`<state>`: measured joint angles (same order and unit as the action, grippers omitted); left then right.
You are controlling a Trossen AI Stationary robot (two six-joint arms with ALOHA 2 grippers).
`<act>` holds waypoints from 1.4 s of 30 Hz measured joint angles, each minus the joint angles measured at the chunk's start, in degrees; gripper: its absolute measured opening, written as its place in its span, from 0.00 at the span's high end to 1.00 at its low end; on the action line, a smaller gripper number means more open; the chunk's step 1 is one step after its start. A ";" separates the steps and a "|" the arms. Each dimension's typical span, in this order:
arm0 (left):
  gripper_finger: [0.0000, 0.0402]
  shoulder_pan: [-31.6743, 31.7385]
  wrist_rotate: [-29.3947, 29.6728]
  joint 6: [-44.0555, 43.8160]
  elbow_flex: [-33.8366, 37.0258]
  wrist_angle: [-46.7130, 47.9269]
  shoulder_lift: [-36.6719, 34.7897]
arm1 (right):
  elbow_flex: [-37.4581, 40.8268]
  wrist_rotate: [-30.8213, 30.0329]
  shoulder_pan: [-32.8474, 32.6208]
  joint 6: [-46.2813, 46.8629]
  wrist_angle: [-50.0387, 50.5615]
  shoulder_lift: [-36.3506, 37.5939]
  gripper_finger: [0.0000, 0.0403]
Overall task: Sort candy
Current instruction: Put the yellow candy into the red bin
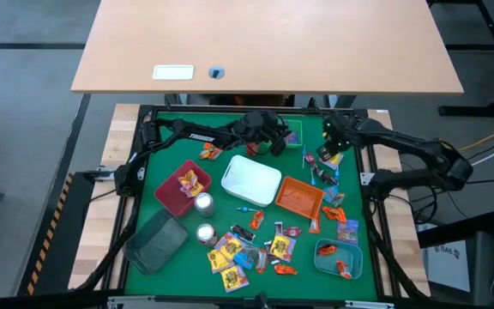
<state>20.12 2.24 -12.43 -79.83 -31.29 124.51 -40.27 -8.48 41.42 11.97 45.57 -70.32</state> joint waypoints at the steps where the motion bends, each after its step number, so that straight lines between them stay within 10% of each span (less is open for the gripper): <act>1: 0.75 0.00 0.00 0.02 0.00 0.00 0.00 | 0.00 -0.06 0.01 0.00 0.01 -1.38 0.67; 17: 0.75 0.02 0.00 0.02 0.00 0.00 -0.02 | -0.35 0.27 -0.15 -1.95 -2.76 -16.72 0.75; 24: 0.75 -0.19 0.00 0.02 0.02 -0.58 -0.02 | -0.24 -0.67 -0.13 -2.41 -3.00 -16.79 0.98; 42: 0.75 -3.76 -0.44 0.00 0.02 -6.56 -0.07 | -8.35 0.69 -0.15 -6.42 0.75 -5.65 0.99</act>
<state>16.36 1.80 -12.43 -79.81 -37.85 124.44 -48.62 -7.78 41.28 5.55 46.31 -75.97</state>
